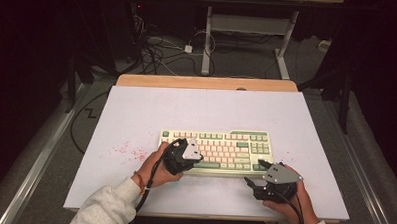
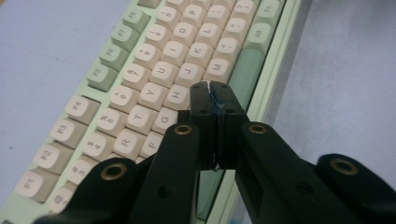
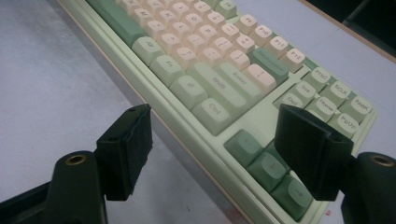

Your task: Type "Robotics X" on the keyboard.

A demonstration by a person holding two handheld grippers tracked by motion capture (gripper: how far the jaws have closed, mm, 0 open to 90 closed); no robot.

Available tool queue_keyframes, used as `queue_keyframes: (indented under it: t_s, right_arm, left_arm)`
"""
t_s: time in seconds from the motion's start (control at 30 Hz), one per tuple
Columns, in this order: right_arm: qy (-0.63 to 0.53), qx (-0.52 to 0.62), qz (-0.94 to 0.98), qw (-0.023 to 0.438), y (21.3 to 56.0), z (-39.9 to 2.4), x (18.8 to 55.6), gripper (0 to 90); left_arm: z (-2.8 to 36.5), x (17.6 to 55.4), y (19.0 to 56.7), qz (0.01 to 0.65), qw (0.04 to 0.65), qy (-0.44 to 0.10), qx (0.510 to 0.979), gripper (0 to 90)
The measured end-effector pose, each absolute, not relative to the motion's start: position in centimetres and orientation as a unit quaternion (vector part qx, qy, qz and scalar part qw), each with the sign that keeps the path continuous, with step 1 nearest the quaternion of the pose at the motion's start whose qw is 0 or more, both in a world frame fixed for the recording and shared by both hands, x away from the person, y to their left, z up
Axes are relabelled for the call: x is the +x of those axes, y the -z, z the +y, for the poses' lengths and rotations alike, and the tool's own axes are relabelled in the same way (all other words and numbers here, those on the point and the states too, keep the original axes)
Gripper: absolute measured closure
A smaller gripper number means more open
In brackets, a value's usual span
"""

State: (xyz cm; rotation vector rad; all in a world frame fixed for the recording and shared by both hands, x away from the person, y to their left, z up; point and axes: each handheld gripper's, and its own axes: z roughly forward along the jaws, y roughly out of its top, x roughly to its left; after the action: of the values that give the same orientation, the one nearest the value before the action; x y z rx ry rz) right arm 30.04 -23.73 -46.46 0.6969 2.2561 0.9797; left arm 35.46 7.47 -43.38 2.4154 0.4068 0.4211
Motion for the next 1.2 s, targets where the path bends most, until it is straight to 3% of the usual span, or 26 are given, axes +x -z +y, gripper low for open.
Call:
queue_keyframes:
  t_s: [0.37,0.67,0.83,1.2]
  right_arm:
    - [-0.370,0.264,0.841,0.292,46.3,-23.7,30.0,28.4]
    - [-0.370,0.265,0.841,0.291,46.3,-23.8,30.0,28.5]
    - [-0.372,0.267,0.841,0.288,46.3,-23.8,30.0,28.6]
    - [-0.375,0.272,0.839,0.286,46.2,-23.9,30.1,29.1]
  left_arm:
    - [9.3,35.5,42.5,0.169,0.347,-0.184,0.904,72.3]
    - [10.1,35.2,42.2,0.184,0.358,-0.233,0.885,41.7]
    - [10.5,35.1,42.3,0.190,0.363,-0.245,0.878,28.9]
    - [12.0,34.7,42.3,0.196,0.379,-0.258,0.867,20.8]
